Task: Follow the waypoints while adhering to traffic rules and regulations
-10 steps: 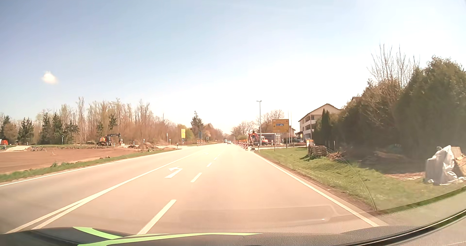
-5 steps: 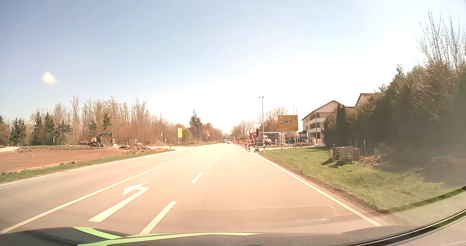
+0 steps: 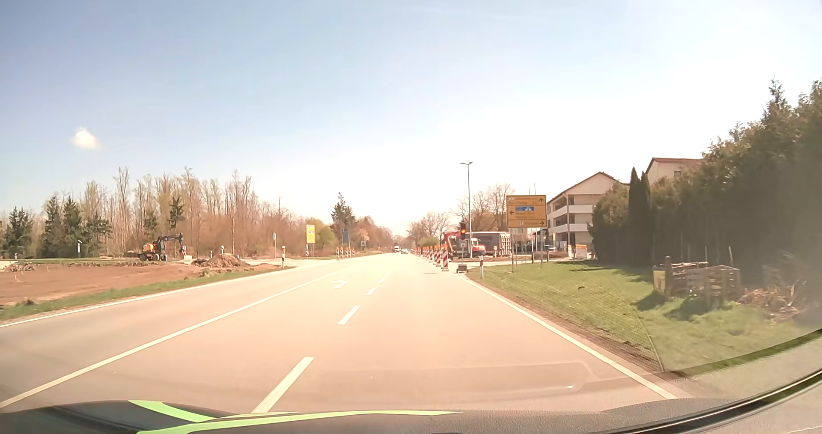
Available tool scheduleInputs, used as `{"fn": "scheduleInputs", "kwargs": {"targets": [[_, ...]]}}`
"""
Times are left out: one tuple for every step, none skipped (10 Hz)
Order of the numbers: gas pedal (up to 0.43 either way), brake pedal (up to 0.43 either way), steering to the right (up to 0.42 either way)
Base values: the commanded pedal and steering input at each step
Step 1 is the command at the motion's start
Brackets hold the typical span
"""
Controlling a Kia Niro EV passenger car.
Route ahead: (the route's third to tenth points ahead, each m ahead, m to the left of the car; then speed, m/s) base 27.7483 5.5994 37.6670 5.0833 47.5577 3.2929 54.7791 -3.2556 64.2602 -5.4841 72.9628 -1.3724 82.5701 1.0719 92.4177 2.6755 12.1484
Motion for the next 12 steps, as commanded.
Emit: {"fn": "scheduleInputs", "kwargs": {"targets": [[0.039,0.0,0.0],[0.039,0.0,0.0],[0.039,0.0,0.0],[0.039,0.0,-0.001],[0.039,0.0,0.0],[0.047,0.0,0.0],[0.047,0.0,0.0],[0.047,0.0,-0.001],[0.047,0.0,0.0],[0.047,0.0,0.0],[0.047,0.0,-0.001],[0.047,0.0,0.0]]}}
